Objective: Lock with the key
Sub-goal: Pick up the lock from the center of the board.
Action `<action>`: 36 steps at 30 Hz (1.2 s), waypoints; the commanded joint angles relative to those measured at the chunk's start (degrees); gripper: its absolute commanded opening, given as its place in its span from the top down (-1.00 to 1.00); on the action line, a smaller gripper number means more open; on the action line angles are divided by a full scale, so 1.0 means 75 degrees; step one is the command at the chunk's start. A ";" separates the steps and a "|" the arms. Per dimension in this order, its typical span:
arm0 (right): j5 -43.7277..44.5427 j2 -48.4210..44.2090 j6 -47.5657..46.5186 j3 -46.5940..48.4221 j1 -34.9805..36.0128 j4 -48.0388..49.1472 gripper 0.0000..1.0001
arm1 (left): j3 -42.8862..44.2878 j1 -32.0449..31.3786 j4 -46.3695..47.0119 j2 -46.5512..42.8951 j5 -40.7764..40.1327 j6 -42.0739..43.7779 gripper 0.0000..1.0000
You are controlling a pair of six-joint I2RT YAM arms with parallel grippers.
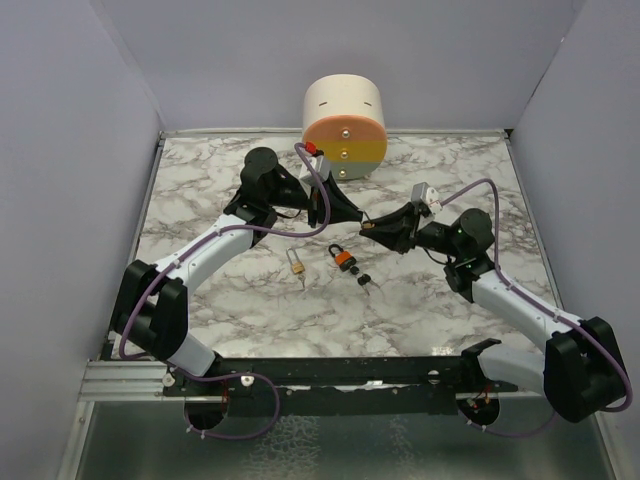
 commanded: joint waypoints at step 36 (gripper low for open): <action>0.0658 -0.0200 -0.0347 0.0223 0.0147 -0.0487 0.97 | 0.0155 0.0030 -0.0067 -0.0438 -0.0183 0.0191 0.93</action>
